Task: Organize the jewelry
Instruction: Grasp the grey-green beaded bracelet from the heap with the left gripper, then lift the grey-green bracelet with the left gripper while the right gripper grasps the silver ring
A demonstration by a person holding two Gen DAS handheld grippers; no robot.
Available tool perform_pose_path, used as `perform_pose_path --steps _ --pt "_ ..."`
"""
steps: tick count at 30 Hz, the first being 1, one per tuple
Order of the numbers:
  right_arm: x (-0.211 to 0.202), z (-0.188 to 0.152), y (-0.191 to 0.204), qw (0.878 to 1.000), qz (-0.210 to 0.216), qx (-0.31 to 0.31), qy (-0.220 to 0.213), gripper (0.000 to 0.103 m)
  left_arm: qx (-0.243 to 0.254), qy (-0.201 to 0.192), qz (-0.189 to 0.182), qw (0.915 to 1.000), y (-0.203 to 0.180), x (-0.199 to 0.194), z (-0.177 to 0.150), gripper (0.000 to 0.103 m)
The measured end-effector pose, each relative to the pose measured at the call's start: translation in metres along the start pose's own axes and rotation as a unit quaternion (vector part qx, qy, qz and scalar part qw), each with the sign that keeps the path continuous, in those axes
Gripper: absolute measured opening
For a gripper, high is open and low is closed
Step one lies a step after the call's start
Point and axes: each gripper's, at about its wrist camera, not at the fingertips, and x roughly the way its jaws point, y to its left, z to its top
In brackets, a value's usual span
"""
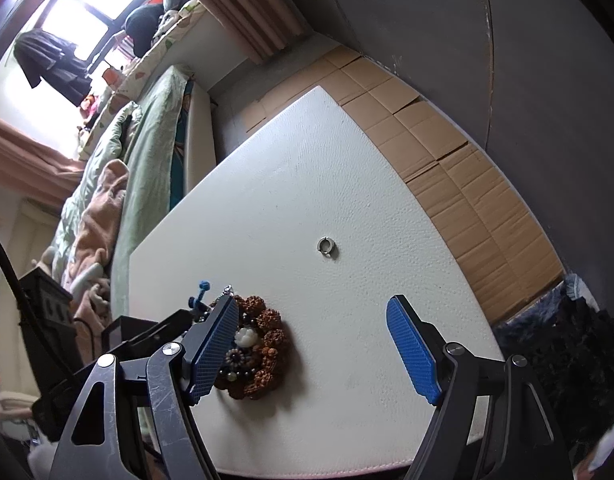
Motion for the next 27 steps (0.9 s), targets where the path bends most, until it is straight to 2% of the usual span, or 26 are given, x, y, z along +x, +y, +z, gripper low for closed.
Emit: perform_pose_path --steps 7,12,17,18,22,27 --pt "0.007 0.001 0.001 1.000 -0.011 -0.003 0.002 0.077 -0.001 -0.019 -0.024 0.9995 0.003 -0.022 0.005 0.010" --pt "0.011 0.006 0.001 1.000 -0.021 -0.005 -0.001 0.076 -0.002 -0.047 -0.033 0.9984 0.007 -0.043 0.011 0.010" --pt "0.017 0.015 0.002 0.999 -0.038 -0.007 -0.007 0.059 -0.005 -0.074 -0.034 0.9967 0.015 -0.064 0.017 0.010" --pt "0.019 0.017 0.003 0.999 -0.046 -0.010 -0.008 0.052 -0.005 -0.078 -0.032 0.9964 0.015 -0.065 0.018 0.010" --pt "0.032 0.022 0.006 0.997 -0.070 -0.022 0.002 0.037 -0.011 -0.090 -0.029 0.9955 0.021 -0.072 0.023 0.010" --pt "0.044 0.027 0.015 0.996 -0.087 -0.035 0.010 0.035 -0.020 -0.097 -0.028 0.9947 0.031 -0.079 0.026 0.010"
